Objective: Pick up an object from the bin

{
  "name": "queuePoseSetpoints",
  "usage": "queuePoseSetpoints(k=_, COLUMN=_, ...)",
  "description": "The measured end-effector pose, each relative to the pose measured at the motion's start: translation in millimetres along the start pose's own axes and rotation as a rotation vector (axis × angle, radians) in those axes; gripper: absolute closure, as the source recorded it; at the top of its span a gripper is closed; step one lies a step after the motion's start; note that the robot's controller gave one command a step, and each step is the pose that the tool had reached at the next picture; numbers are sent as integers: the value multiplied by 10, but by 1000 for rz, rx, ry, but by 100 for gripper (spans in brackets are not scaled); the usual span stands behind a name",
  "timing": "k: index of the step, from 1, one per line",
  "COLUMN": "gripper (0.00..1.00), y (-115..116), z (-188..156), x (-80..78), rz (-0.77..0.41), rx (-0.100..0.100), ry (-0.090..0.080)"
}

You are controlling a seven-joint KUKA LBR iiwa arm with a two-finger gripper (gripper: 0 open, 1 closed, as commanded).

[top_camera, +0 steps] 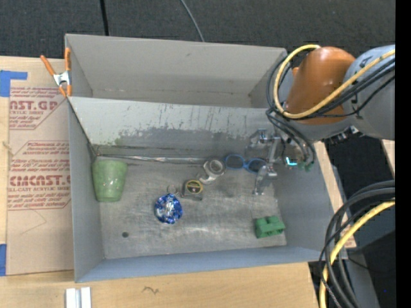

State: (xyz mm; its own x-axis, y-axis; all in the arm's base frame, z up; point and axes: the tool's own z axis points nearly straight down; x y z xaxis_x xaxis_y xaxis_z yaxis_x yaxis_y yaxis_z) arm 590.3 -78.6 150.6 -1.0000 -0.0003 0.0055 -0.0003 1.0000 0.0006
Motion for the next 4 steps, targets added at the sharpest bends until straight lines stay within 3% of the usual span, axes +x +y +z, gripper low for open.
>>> queuePoseSetpoints(k=1, gripper=0, y=228, z=-48, x=61, rz=49, rx=-1, ry=-6)
queuePoseSetpoints(k=2, gripper=0, y=1054, z=305, x=118, rz=-2, rx=-3, ry=-3)
queuePoseSetpoints(k=3, gripper=0, y=1282, z=795, x=40, rz=80, rx=1, ry=-12)
queuePoseSetpoints(k=4, gripper=0, y=1184, z=769, x=50, rz=-215, rx=0, ry=-20)
